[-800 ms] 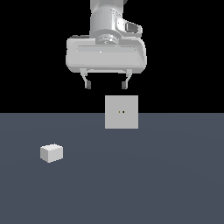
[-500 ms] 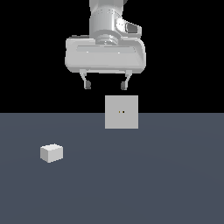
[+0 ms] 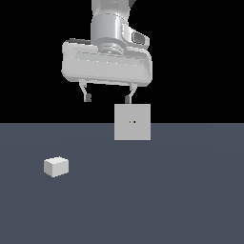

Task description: Plug the charger into the wall socket.

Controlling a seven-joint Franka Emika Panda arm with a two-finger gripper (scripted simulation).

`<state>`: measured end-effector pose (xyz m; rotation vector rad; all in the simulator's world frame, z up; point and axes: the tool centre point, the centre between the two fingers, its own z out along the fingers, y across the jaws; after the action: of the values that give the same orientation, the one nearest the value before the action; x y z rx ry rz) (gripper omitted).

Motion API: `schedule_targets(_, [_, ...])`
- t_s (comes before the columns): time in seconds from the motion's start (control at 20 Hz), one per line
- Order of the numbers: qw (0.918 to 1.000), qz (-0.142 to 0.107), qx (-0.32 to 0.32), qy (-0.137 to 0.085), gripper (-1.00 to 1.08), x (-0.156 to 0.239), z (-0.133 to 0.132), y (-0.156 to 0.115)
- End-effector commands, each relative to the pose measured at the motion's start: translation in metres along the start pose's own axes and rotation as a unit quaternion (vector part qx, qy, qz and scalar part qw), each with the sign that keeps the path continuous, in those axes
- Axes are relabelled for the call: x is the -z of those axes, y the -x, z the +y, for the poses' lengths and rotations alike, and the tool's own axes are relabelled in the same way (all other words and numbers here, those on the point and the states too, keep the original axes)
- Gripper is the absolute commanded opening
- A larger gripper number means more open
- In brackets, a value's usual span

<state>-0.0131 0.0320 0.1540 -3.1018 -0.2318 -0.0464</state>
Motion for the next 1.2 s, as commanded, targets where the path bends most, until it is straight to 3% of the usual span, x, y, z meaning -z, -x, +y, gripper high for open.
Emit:
schedule_targets(0.0, [0.9997, 0.011, 0.024, -0.004, 1.00, -0.006, -0.007, 0.001])
schedule_targets(0.55, [0.9860, 0.068, 0.151, -0.025, 1.00, -0.038, -0.042, 0.007])
schedule_targets(1.15, [0.9532, 0.123, 0.272, -0.047, 1.00, -0.068, -0.076, 0.019])
